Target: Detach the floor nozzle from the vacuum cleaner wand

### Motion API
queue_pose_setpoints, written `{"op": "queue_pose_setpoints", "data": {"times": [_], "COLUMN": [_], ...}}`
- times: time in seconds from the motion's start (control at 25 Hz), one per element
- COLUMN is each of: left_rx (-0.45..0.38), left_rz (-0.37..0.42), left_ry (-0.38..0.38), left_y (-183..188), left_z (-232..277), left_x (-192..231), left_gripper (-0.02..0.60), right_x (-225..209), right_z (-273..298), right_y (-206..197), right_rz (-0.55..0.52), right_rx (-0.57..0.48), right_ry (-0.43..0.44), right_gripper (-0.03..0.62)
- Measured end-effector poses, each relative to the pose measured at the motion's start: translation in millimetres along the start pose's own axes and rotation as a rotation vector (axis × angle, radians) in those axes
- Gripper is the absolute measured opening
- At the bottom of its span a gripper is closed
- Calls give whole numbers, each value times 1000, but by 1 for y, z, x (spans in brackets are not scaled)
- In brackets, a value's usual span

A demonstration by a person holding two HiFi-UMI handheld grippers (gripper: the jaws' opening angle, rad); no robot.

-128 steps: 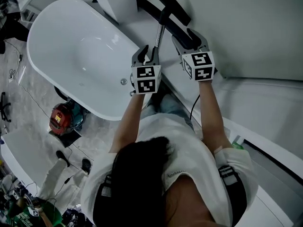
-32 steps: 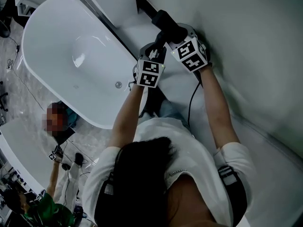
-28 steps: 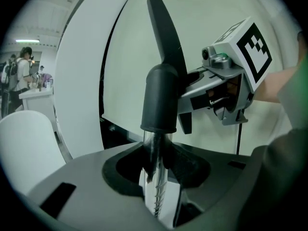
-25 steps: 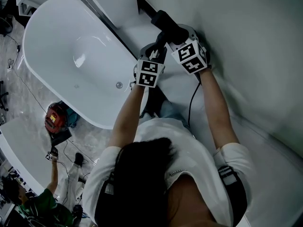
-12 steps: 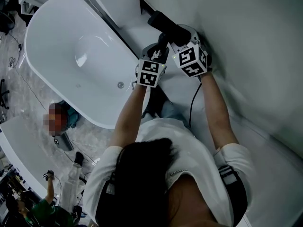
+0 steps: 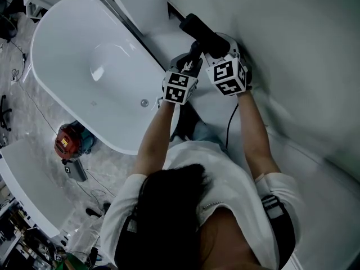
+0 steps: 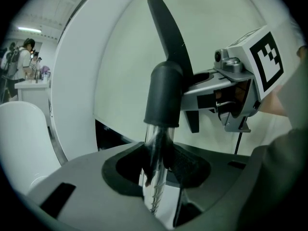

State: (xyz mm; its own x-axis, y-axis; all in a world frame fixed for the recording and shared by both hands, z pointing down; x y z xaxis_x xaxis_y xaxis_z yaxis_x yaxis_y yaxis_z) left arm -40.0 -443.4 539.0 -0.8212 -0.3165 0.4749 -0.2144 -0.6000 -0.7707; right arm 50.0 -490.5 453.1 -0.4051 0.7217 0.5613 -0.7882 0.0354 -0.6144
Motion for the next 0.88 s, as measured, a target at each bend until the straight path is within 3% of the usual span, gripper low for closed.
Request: {"op": "queue_pose_setpoints", "data": {"times": [0.12,0.16,0.4,0.88], "left_rx": [13,22,15,11], "left_rz": [-10,-5,-13,-8], "left_ry": [-7,-10,3,10], "left_y": [4,5,3,1], "left_z": [0,1,-1,-3], "left_x": [10,12,9,8], "left_gripper": [146,146,146,146], "right_x": [-43,-60,-90,-75], "right_z": [-13,-19,-51,-66], "right_y": [6,14,48,42], "right_rz": [289,309,241,324], "right_rx": [-106,-130,-193,-192], "right_ry": [-70,-94,-120,-137], "right_gripper": [219,219,219,219]}}
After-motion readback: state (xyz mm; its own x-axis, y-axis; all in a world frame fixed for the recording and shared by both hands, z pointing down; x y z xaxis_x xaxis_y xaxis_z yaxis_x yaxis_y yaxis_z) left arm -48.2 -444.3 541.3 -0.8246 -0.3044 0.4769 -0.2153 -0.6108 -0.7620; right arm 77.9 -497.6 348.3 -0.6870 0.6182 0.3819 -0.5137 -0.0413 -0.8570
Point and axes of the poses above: the fingertips, and each gripper's own axes: z forward along the fingers, x to its left, y out of its top, the point moved 7 cm from there along -z, backward along the fingers, and after that the axes turned 15 degrees about -z, right-handed, at the moved point
